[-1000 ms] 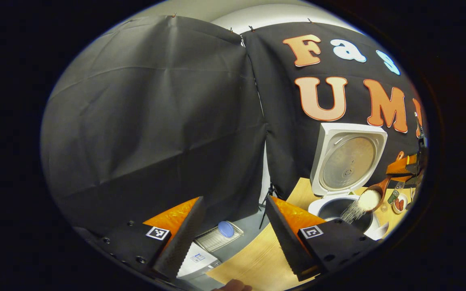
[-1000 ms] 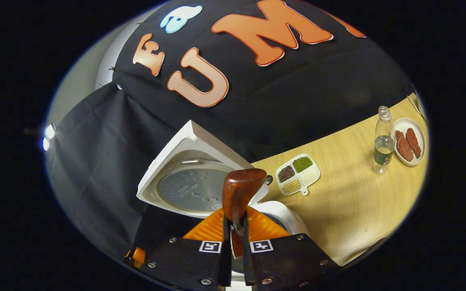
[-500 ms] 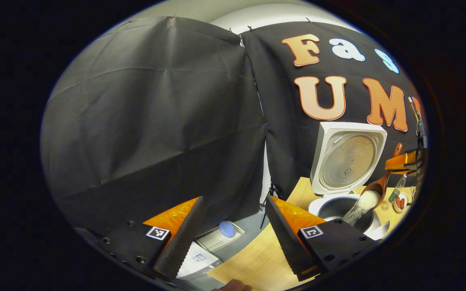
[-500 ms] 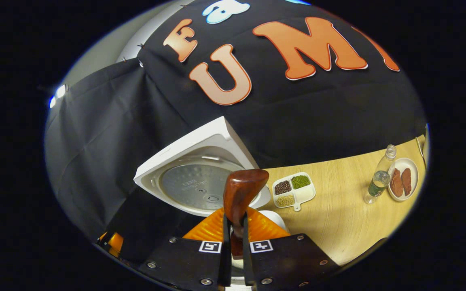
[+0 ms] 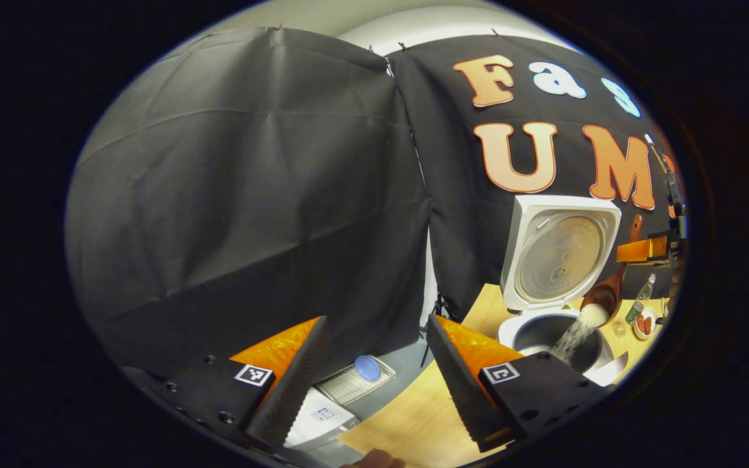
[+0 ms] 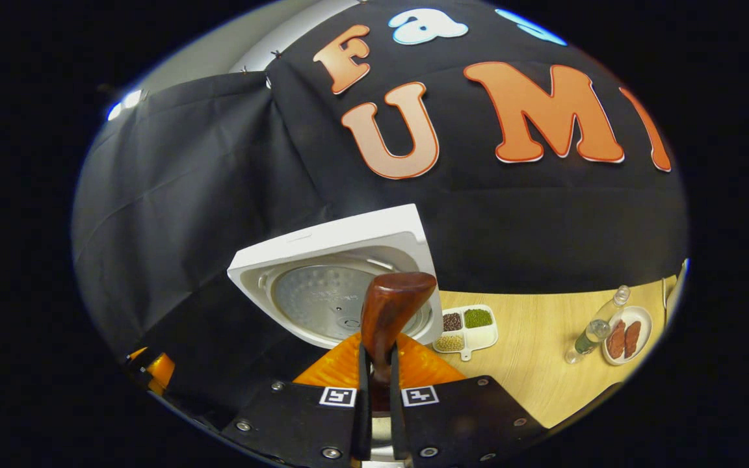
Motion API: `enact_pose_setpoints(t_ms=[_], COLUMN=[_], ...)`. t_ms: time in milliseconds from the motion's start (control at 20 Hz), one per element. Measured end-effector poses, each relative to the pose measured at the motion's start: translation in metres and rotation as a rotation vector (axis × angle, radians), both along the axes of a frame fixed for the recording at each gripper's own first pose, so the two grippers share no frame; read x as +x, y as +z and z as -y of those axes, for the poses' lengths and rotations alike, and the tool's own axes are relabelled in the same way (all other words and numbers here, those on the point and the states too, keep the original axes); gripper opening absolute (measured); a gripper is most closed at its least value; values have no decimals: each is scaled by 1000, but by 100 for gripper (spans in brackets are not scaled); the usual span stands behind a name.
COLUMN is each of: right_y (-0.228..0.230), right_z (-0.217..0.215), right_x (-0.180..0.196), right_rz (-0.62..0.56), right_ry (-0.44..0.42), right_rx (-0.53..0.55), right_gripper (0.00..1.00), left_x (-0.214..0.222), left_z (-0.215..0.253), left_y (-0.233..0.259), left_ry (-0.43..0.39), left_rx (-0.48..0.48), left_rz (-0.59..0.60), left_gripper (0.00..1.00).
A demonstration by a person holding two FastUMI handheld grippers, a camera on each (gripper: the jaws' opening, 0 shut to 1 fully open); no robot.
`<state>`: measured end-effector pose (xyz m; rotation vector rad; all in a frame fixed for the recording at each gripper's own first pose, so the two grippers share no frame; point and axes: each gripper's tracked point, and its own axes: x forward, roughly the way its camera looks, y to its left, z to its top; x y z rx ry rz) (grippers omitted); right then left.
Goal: Close the left gripper, press the button to open the rice cooker; take a wooden spoon from the chopstick holder with the right hand, scoop a spoonful of rice and pour it into the rice cooker, then put the wooden spoon back into the chopstick holder.
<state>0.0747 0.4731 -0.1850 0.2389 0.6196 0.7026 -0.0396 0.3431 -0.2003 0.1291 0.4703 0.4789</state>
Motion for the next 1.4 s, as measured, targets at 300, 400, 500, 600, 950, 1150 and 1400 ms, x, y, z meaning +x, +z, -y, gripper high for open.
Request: enact_pose_setpoints(t_ms=[300, 400, 500, 600, 950, 1150, 1400], right_y=[18, 25, 29, 30, 45, 47, 49], right_z=[-10, -15, -20, -27, -30, -20, 16], right_x=[0, -3, -9, -14, -27, -31, -25], right_rz=[156, 223, 274, 298, 463, 425, 284], right_ry=[52, 81, 112, 138, 192, 179, 98], right_rx=[-89, -120, -143, -155, -228, -196, -87], right_gripper=[11, 11, 11, 11, 11, 11, 11], left_x=[-6, -7, -8, -9, -14, -12, -7], left_z=[0, 1, 1, 0, 4, 14, 35], left_y=[-2, -3, -5, -3, -4, 3, 5], left_ry=[5, 9, 14, 14, 14, -2, -35], left_rx=[-8, -20, -20, -12, -11, 7, 8], left_rz=[-1, -2, -5, -6, -13, -4, 2], left_gripper=[99, 100, 100, 100, 100, 99, 100])
